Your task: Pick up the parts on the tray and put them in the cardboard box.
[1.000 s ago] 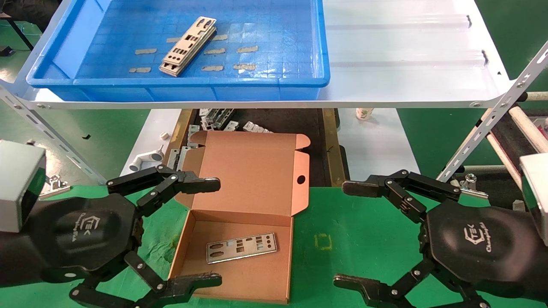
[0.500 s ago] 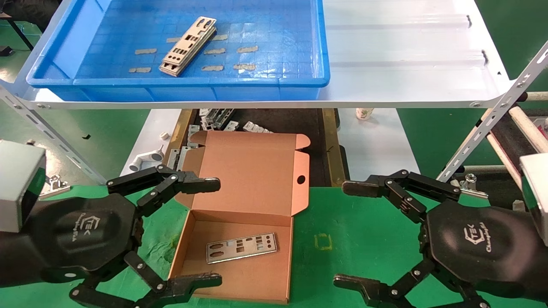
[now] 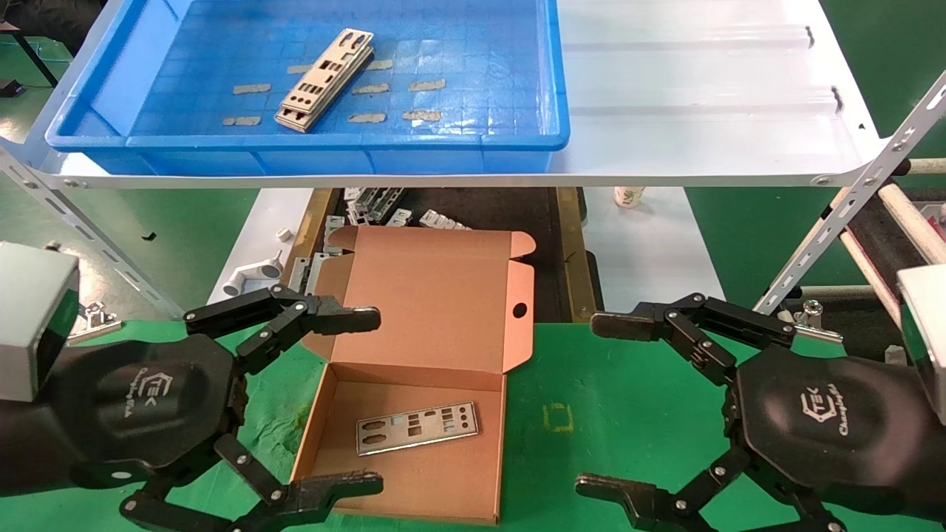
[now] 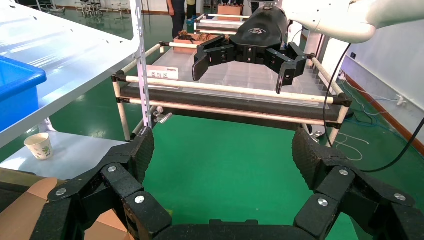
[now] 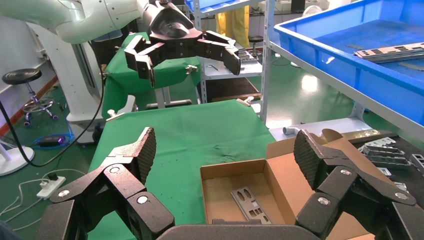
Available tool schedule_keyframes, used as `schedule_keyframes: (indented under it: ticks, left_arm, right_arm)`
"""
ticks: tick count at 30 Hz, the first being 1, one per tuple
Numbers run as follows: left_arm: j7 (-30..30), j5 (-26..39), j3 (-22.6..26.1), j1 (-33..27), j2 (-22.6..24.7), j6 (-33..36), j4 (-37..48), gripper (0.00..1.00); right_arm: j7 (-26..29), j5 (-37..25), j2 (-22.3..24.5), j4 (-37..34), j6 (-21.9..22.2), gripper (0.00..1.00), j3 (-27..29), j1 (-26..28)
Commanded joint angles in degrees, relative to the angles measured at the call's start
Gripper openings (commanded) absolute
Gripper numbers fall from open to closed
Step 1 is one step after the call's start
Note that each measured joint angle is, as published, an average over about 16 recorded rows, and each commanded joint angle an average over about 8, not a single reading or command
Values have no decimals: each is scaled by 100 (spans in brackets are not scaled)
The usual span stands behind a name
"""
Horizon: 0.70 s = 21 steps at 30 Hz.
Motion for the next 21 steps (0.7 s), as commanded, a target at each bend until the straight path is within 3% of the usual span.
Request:
schedule_keyframes:
  ticks: [1,21]
  left_arm:
    - [0,0,0,0,0,0,0,100]
    - [0,0,0,0,0,0,0,100]
  right_arm:
    - [0,0,0,0,0,100,0,0]
    - [0,0,0,0,0,100,0,0]
